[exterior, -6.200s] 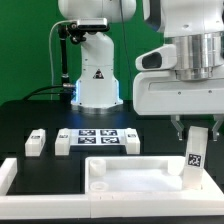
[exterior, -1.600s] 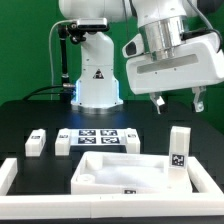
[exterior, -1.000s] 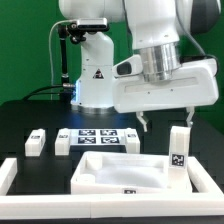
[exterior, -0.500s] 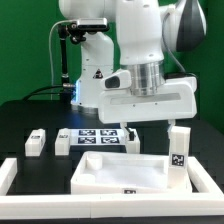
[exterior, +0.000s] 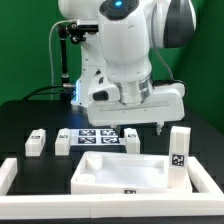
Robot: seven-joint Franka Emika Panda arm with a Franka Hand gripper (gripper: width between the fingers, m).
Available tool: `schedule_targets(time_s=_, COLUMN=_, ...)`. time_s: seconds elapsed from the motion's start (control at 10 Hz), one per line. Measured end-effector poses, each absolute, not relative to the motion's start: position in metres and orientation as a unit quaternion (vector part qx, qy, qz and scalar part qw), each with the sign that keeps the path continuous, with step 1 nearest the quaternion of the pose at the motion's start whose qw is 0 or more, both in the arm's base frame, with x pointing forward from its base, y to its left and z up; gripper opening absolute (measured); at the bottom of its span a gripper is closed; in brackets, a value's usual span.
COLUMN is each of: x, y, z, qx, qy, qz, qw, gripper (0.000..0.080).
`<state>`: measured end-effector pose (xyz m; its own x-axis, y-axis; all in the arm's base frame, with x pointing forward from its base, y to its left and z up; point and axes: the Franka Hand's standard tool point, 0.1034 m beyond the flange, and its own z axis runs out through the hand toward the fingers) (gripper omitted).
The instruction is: Assemble desk
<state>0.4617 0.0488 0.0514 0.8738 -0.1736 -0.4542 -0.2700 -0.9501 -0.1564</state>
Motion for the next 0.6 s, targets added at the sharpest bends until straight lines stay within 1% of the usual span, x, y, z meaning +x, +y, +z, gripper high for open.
schedule_targets(time_s=0.1, x=0.462, y=0.049, z=0.050, qx=-0.957, qy=0.098, qz=0.247, qw=0.114, gripper=0.0649)
schedule_targets(time_s=0.2, x=0.459, y=0.049, z=0.047, qx=-0.950, qy=0.042, qz=0.284, qw=0.122, gripper=0.0649)
schedule_targets(time_s=0.3, x=0.458, y=0.046, z=0.042, qx=-0.943, qy=-0.013, qz=0.308, qw=0.126, gripper=0.0649)
schedule_targets(time_s=0.4, x=0.456, y=0.046, z=0.039, qx=-0.937, qy=-0.043, qz=0.324, qw=0.121, gripper=0.0649)
schedule_targets(time_s=0.5, x=0.452, y=0.047, z=0.041, qx=-0.925, qy=-0.034, qz=0.358, qw=0.124, gripper=0.0649)
schedule_targets(time_s=0.6, x=0.451, y=0.047, z=0.038, qx=-0.916, qy=-0.036, qz=0.379, qw=0.125, gripper=0.0649)
